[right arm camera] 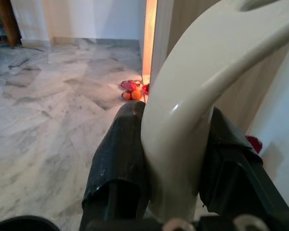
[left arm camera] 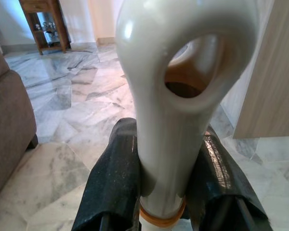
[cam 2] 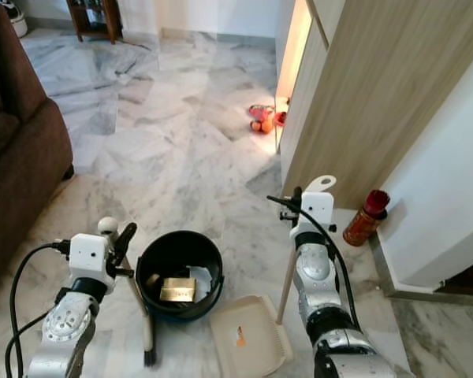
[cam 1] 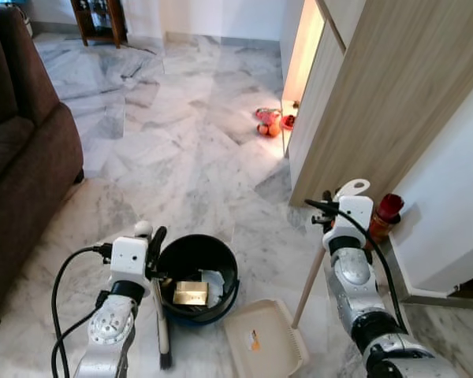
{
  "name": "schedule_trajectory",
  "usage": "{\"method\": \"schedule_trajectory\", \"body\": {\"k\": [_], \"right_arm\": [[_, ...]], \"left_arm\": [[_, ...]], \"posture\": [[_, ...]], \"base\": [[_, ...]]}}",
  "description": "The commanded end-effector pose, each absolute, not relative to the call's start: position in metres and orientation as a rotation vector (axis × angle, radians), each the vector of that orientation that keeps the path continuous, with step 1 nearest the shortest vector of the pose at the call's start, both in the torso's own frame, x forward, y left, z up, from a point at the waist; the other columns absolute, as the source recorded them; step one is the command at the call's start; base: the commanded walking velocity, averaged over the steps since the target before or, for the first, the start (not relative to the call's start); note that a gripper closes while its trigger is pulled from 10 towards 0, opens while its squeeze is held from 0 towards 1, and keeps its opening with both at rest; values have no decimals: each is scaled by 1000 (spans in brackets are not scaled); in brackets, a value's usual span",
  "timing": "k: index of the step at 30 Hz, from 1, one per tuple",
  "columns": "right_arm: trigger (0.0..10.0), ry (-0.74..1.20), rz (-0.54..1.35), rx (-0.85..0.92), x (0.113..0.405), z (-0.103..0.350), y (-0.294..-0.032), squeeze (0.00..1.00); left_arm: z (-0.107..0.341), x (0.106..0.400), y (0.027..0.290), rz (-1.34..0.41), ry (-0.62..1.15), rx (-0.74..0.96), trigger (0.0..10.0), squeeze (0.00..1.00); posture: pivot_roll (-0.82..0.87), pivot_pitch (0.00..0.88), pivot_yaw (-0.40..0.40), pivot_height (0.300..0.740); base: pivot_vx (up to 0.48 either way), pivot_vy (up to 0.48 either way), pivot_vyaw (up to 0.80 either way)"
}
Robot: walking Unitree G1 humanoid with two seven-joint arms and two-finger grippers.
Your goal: Sweep floor
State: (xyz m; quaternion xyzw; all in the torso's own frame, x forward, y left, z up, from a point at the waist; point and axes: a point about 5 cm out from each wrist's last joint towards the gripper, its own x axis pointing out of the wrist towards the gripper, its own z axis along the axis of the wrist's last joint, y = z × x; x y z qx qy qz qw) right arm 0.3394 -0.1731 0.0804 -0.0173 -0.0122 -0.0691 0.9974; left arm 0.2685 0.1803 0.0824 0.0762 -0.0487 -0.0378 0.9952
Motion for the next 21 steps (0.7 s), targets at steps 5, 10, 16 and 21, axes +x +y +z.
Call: {"method": "schedule_trajectory", "body": {"k": [5,10,16,21], "right_arm": [[10000,-47,-143,-28,342,86,-175,0],[10000,-48,-143,-27,342,85,-175,0],[10000,-47,-142,-24,342,85,-175,0],[10000,-46,-142,-23,342,84,-175,0]], "left_arm": [[88,269,175,-93,-129,140,10000,0],[88,269,174,-93,-128,139,10000,0],[88,269,174,-94,-128,139,10000,0],[87,270,174,-96,-128,139,10000,0]], "posture": [[52,84,-88,740],[51,81,-88,740],[52,79,-86,740],[52,73,-84,740]], "base": [[-255,0,0],[-250,0,0],[-248,0,0],[-246,0,0]]}}
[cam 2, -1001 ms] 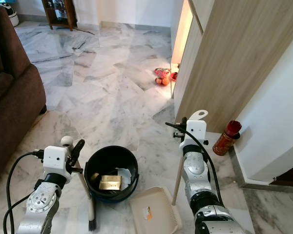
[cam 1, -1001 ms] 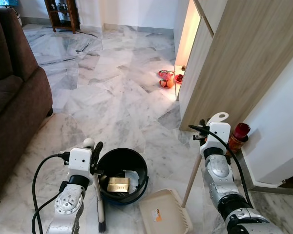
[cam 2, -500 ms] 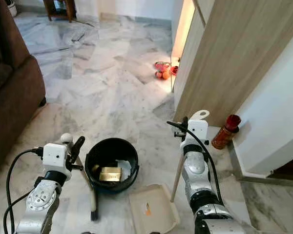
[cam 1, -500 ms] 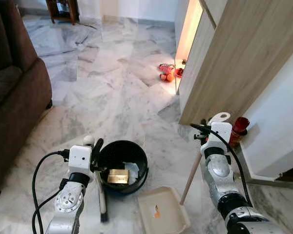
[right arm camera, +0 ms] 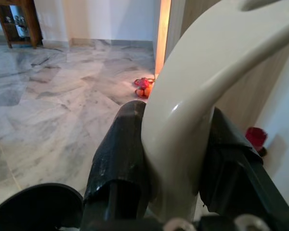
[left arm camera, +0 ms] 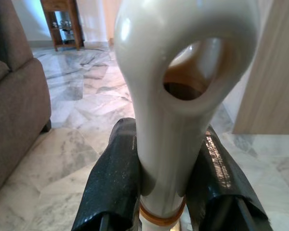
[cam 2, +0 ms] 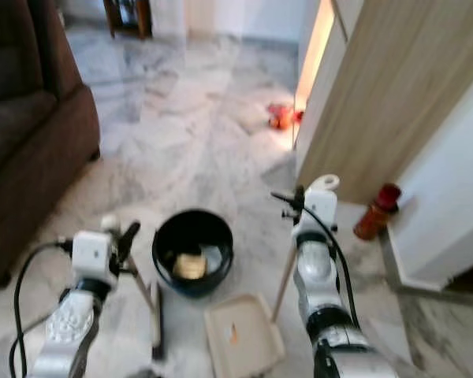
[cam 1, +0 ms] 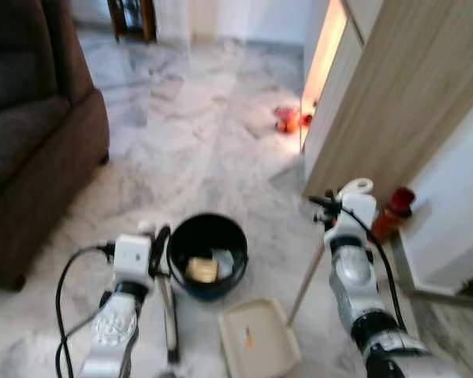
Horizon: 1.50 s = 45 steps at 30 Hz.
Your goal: Sweep floor
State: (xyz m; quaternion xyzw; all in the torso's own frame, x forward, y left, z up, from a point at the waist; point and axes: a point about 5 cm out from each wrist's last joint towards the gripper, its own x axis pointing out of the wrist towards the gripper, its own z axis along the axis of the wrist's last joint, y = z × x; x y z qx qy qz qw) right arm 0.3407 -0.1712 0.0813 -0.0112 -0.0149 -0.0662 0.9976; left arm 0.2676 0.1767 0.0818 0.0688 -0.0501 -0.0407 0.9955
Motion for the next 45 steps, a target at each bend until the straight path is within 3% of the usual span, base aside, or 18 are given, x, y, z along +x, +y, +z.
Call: {"method": "schedule_trajectory", "body": {"k": [1,17,37,45], "right_arm": [[10000,-45,-143,-22,341,84,-175,0],[10000,-39,-144,-9,341,82,-175,0],[10000,-30,-157,-1,341,81,-176,0],[10000,-5,-167,-4,339,77,-177,0]], "left_arm": [[87,270,174,-97,-129,139,10000,0],[88,270,173,-100,-131,140,10000,0],[87,274,176,-100,-119,154,10000,0],[87,274,176,-108,-113,154,10000,0]], "posture": [[52,73,-84,740],[54,53,-84,740],[45,62,-77,740],[47,61,-73,740]], "base": [[-244,0,0],[-243,0,0],[0,0,0],[0,0,-739]]}}
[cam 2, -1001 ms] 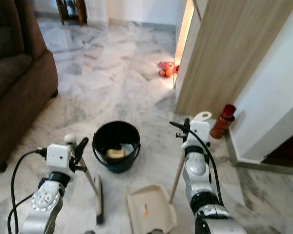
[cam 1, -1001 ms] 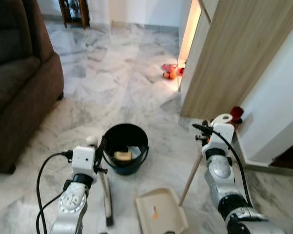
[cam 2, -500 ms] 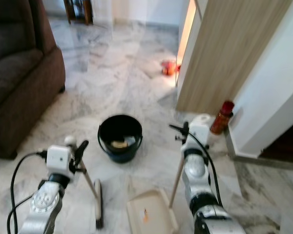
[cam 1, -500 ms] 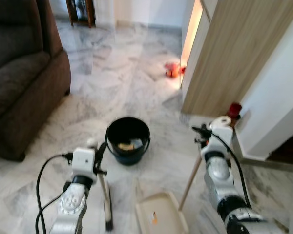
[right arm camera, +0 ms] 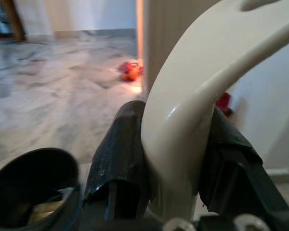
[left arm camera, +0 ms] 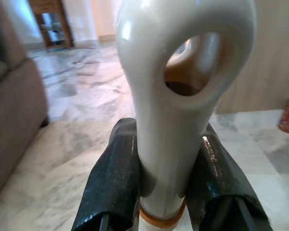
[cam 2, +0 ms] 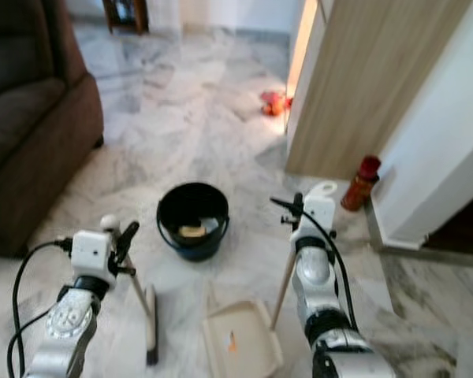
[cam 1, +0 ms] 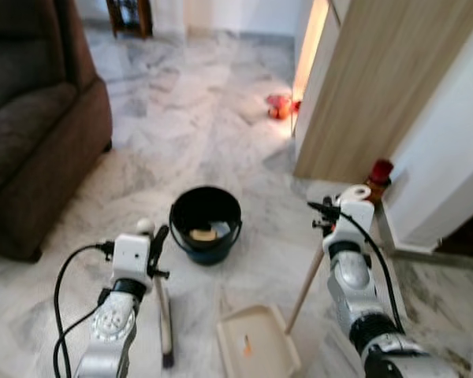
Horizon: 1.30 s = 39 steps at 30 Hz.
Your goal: Sweep floor
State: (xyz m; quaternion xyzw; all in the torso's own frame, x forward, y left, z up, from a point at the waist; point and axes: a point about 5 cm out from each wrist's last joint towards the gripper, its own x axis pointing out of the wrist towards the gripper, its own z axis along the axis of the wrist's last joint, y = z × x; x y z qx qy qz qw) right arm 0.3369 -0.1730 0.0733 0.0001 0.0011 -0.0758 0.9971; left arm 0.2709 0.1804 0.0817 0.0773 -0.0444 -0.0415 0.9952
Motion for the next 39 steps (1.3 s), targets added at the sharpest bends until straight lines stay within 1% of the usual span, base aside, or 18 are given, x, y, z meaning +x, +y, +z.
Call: {"method": "schedule_trajectory", "body": {"k": [1,11,14,19,39], "right_arm": [[10000,-5,-168,-4,339,77,-177,0],[10000,4,-164,-18,340,77,-178,0],[10000,6,-165,-20,340,76,-178,0],[10000,11,-166,-23,339,76,-177,0],[10000,14,-172,-24,339,75,-177,0]], "left_arm": [[87,275,175,-108,-113,154,10000,0],[86,275,174,-111,-103,162,10000,0],[85,275,174,-107,-101,191,10000,0],[86,275,175,-108,-106,198,10000,0],[86,277,175,-111,-105,195,10000,0]], "posture": [[49,64,-73,740],[48,68,-80,740],[49,68,-81,740],[49,69,-80,740],[49,55,-72,740]], "base": [[0,0,-800],[0,0,-800],[0,0,-800],[0,-423,-800],[0,0,-800]]}}
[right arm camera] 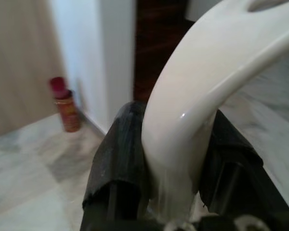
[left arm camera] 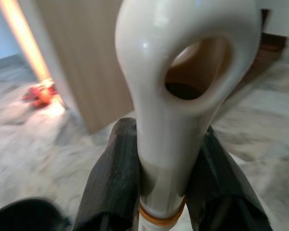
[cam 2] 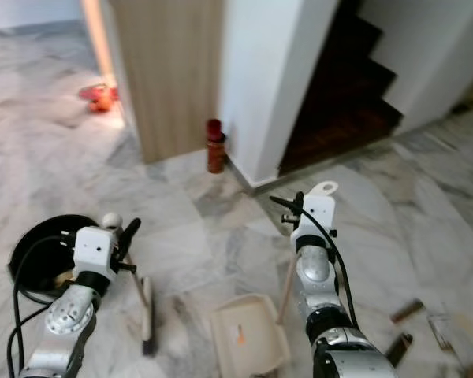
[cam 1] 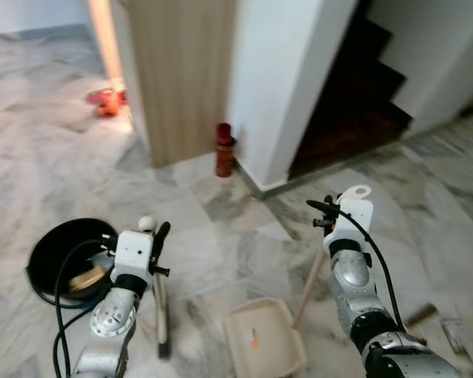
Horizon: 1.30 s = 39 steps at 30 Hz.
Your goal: Sweep floor
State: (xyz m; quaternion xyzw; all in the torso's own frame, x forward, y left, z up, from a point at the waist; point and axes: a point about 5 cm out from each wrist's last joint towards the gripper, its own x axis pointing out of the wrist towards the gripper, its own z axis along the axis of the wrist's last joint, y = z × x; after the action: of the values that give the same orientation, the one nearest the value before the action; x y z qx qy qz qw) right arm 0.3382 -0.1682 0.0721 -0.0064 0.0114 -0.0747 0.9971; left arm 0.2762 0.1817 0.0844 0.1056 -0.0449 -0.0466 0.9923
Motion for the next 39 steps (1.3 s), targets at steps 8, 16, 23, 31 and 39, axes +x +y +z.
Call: {"method": "schedule_trajectory", "body": {"k": [8,16,23,31,39], "right_arm": [[10000,13,-172,-23,339,75,-177,0],[10000,-1,-212,-15,335,74,-186,0],[10000,-1,-237,-34,329,70,-200,0],[10000,-3,-297,-42,322,71,-227,0],[10000,0,-300,-47,318,68,-228,0]], "left_arm": [[86,277,175,-113,-107,196,10000,0],[85,285,173,-137,-98,195,10000,0],[85,291,161,-152,-102,173,10000,0],[79,291,151,-172,-86,144,10000,0],[78,289,165,-154,-77,164,10000,0]], "posture": [[44,36,-71,740],[17,0,-44,740],[-12,0,-45,740],[-47,10,-41,740],[-34,26,-29,740]], "base": [[0,0,-800],[0,0,-800],[0,0,-800],[0,0,-800],[0,0,-800]]}}
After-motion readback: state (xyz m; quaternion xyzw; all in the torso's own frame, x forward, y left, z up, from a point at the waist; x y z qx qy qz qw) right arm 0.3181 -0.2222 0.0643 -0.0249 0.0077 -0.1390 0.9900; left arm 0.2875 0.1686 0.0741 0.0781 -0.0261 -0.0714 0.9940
